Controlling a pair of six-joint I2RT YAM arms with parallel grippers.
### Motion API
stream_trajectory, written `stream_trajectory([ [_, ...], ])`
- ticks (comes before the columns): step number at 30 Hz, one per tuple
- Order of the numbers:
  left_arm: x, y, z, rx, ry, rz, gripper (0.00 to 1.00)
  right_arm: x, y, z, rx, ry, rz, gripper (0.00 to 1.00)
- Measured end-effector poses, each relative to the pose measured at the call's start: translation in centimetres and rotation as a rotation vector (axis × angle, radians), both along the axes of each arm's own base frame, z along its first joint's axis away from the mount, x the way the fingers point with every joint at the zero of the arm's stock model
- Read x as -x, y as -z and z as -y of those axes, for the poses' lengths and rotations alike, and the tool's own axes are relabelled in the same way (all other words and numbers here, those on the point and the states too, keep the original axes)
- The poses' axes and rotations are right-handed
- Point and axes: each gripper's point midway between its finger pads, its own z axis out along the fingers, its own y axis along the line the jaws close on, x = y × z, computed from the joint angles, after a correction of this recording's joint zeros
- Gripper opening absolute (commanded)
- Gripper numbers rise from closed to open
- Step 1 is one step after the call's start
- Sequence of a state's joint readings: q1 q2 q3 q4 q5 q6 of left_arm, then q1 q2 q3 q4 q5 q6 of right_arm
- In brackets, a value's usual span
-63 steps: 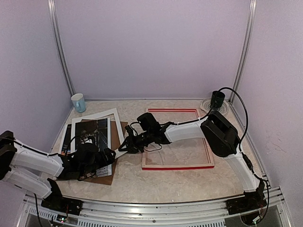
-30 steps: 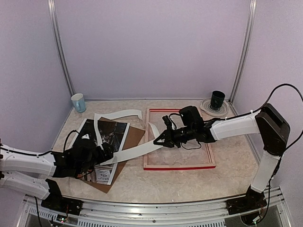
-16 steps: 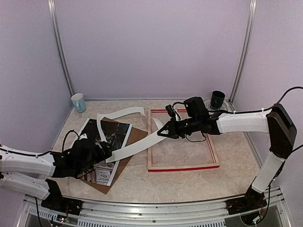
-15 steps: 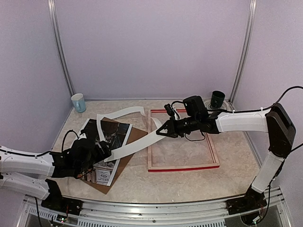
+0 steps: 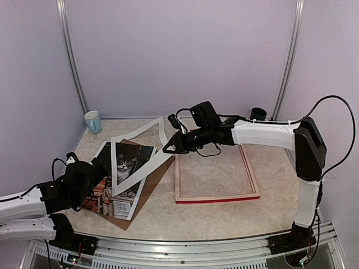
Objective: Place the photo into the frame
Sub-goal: Pick up the mat board from the photo, then place the mat board on the glass panel.
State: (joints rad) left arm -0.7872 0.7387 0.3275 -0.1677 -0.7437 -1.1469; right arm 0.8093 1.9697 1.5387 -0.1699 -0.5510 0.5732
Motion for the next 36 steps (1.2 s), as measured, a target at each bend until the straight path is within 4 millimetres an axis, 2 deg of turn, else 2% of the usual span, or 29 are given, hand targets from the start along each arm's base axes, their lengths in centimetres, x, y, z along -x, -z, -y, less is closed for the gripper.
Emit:
stream_trajectory([
  [5, 0.4, 0.8, -2.1, -0.016, -0.056, -0.024, 0.99, -1.0, -3.0, 0.1, 0.034, 0.006, 0.133, 0.07],
  [10, 0.6, 1.0, -2.5, -0.012, -0.061, -0.023, 0.99, -2.6, -5.1, -0.9, 0.052, 0.008, 0.223, 0.07],
  [14, 0.6, 1.1, -2.3, -0.013, -0.052, -0.028, 0.99, -4.2, -3.8, -2.2, 0.099, 0.009, 0.249, 0.07],
  [20, 0.7, 1.9, -2.1, -0.019, -0.034, -0.049, 0.99, -6.2, -0.1, -3.9, 0.175, 0.005, 0.234, 0.07],
  [23, 0.8, 2.1, -2.0, -0.021, -0.029, -0.054, 0.99, -6.5, 1.8, -4.2, 0.208, 0.003, 0.204, 0.07],
  [27, 0.8, 2.0, -2.0, -0.019, -0.028, -0.050, 0.99, -6.3, 3.6, -3.0, 0.274, 0.033, 0.160, 0.06],
  [30, 0.8, 1.6, -2.1, -0.009, -0.027, -0.037, 0.99, -5.6, 4.7, -0.4, 0.332, 0.079, 0.115, 0.06],
  [33, 0.8, 1.4, -2.1, -0.003, -0.025, -0.028, 0.99, -4.6, 4.2, 2.2, 0.353, 0.120, 0.094, 0.05],
  [36, 0.8, 1.3, -2.1, -0.004, -0.024, -0.025, 0.99, -3.9, 2.0, 5.3, 0.345, 0.180, 0.103, 0.05],
])
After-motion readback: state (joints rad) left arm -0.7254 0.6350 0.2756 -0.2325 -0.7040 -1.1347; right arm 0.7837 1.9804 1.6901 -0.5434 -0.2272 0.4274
